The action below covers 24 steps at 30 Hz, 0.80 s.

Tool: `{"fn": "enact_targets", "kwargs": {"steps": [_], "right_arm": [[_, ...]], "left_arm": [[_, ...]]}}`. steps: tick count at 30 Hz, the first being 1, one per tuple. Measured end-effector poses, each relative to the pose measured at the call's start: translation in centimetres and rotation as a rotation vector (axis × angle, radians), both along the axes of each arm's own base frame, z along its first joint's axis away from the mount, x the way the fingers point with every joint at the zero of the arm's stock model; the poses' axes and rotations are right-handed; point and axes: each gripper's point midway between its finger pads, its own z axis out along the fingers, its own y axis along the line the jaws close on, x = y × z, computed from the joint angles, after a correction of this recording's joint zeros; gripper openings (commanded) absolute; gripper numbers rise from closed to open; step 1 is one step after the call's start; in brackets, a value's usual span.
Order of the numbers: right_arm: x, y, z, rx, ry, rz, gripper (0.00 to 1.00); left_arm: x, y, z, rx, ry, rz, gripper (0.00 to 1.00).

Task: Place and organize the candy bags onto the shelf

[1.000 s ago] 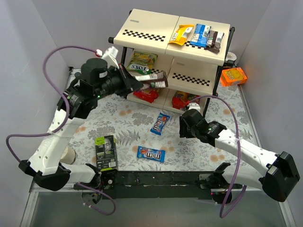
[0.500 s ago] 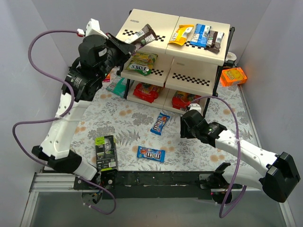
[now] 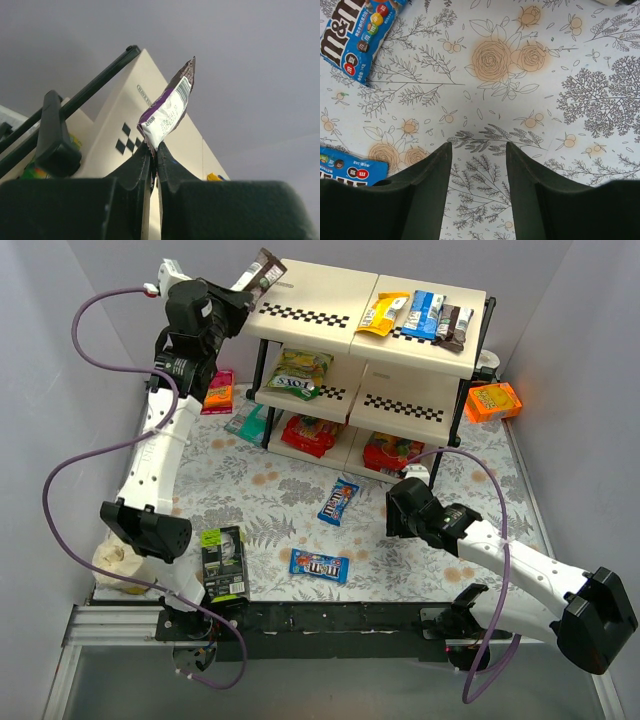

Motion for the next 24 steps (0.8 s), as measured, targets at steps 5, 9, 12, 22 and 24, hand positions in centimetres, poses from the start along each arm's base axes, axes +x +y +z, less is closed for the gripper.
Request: {"fn": "enact_targets", "kwargs": {"steps": [5,9,12,22,24], "right_arm": [[0.0,-0.2,-0.2,-0.010,0.001,0.002,0.55],[0.2,-0.3,-0.2,-0.013,-0.007,-0.001,0.55],[0.4,-0.4,-0.1,-0.014,-0.014,-0.006,0.55],[0.4,-0.7,-0.5,-0.022,-0.013,-0.012,0.55],[0.4,-0.8,-0.5,-0.023,-0.012,-0.014,0.54]], "left_arm": [[2.2,-0.5,1.4,-0.039,-0.061,-0.040,0.00],[2.8,-1.4,1.1,-0.075,-0.058,-0.077,0.00],[3.1,-2.1,0.9,-0.107,-0.054,-0.105,0.00],[2.9,-3.3,0.9,-0.176,-0.047,-0.170,0.16],[2.9,-3.5,0.5,-0.182,-0.035,-0.175,0.16]]}}
